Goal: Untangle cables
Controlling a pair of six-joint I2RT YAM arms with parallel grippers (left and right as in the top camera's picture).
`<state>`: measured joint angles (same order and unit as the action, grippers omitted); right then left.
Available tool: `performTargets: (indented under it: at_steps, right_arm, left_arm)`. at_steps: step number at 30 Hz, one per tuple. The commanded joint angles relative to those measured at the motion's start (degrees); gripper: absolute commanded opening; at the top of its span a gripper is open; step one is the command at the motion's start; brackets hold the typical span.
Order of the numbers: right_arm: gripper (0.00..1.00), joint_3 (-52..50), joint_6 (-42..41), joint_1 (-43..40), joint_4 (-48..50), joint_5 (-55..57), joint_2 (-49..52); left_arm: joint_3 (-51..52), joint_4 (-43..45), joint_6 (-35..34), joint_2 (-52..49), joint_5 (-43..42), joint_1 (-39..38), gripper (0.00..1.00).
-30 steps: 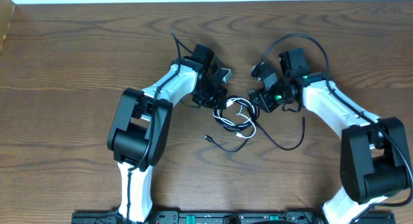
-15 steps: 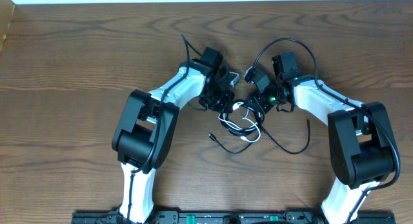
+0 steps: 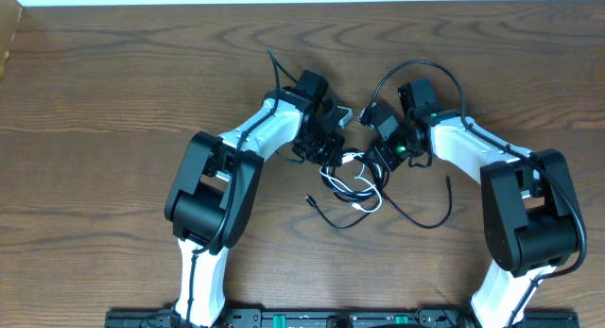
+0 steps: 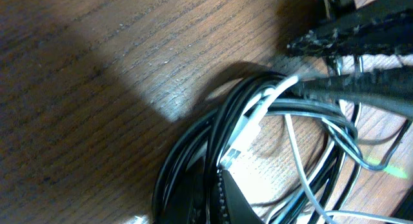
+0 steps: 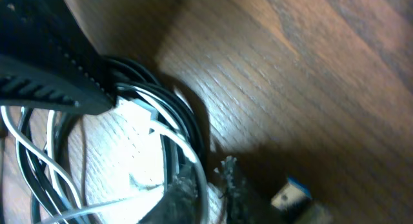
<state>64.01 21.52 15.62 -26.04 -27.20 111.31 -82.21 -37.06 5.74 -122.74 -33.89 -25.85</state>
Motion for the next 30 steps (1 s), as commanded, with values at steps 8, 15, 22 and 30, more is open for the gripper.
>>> performTargets:
  at_steps: [8,15,22,30]
  right_arm:
    - [0.05,-0.07,-0.28,0.37,1.53,0.52,0.57]
    - [0.01,-0.04,-0.26,0.28,-1.14,0.09,0.57]
    - [0.01,2.56,-7.72,-3.21,-0.35,-0.15,-2.82]
    - [0.01,2.62,-12.96,-4.85,-3.54,0.04,-3.37]
  left_arm:
    - [1.18,-0.42,-0.66,-1.99,4.83,-0.07,0.08]
    - [1.18,-0.39,-0.66,-1.99,5.05,-0.04,0.08]
    - [1.18,-0.39,-1.33,-1.99,5.07,1.42,0.08]
    - [1.18,0.68,-9.55,-1.99,9.6,4.22,0.08]
